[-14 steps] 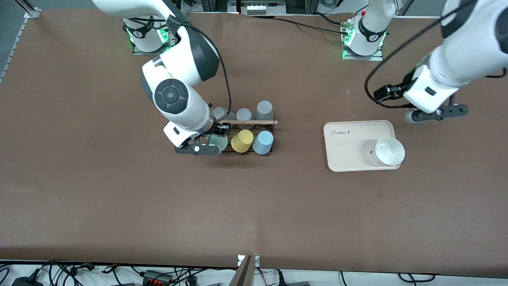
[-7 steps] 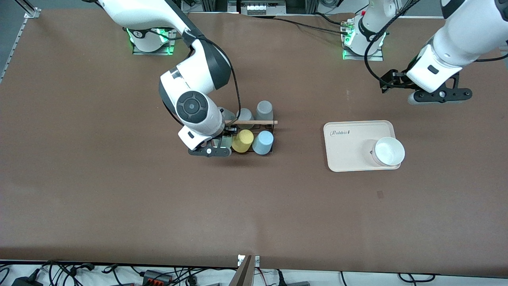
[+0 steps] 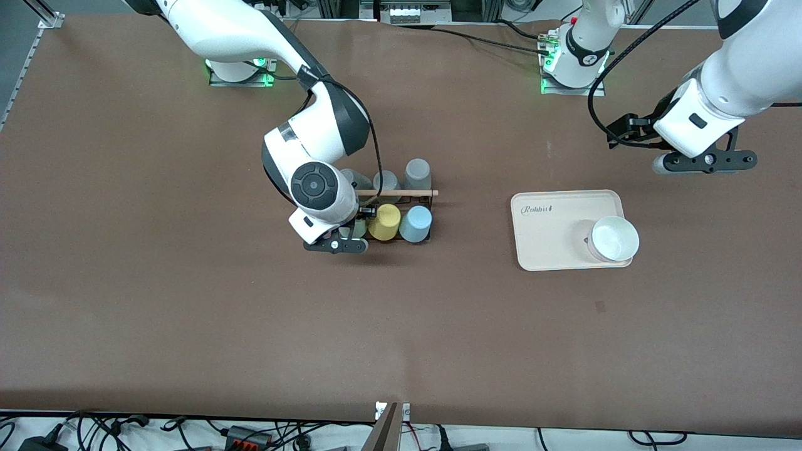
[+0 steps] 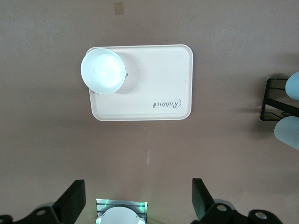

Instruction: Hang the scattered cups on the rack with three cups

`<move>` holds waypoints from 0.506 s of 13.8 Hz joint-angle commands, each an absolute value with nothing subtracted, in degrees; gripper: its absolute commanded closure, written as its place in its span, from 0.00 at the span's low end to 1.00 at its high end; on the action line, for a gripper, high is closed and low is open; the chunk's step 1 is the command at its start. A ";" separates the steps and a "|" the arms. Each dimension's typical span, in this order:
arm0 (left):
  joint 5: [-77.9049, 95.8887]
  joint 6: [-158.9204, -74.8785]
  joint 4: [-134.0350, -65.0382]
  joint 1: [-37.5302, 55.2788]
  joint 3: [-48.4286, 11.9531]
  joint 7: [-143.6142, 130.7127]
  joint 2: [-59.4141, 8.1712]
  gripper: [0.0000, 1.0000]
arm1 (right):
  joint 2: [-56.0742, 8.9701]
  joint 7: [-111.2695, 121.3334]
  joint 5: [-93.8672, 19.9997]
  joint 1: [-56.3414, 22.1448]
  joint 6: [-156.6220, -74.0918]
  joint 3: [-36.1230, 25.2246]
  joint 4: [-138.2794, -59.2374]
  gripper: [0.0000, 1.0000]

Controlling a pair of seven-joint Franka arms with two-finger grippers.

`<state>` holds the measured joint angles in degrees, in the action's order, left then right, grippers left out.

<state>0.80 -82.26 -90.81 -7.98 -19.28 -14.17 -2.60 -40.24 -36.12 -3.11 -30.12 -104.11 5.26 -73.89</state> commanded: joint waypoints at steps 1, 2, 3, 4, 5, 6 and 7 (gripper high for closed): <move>1.23 -80.95 -89.12 -8.78 -19.51 -14.06 -3.25 0.00 | -40.08 -36.65 -2.46 -30.06 -103.80 4.84 -71.55 0.00; 1.14 -80.95 -89.12 -8.79 -19.60 -13.98 -3.25 0.00 | -39.56 -36.39 -2.29 -29.97 -103.71 4.40 -69.45 0.00; 1.23 -80.95 -89.12 -8.88 -19.60 -13.89 -3.16 0.00 | -39.46 -36.21 -2.02 -29.88 -102.41 3.44 -66.39 0.00; 1.23 -80.95 -89.21 -8.96 -19.60 -13.80 -3.16 0.00 | -39.46 -36.12 -1.15 -29.88 -100.83 1.60 -64.53 0.00; 1.23 -80.86 -89.21 -8.96 -19.51 -13.71 -3.16 0.00 | -39.03 -36.04 0.16 -29.88 -97.85 -0.94 -62.25 0.00; 1.23 -80.86 -89.21 -8.96 -19.51 -13.80 -3.16 0.00 | -38.41 -36.04 0.61 -29.80 -95.73 -3.75 -59.96 0.00; 1.23 -80.95 -89.21 -9.05 -19.51 -13.80 -3.16 0.00 | -37.45 -36.21 0.70 -29.97 -95.28 -6.13 -59.68 0.00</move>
<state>0.82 -82.14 -90.70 -8.51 -19.26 -14.22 -2.65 -38.39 -36.09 0.08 -29.91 -98.43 -2.28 -62.81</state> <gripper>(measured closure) 0.000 0.000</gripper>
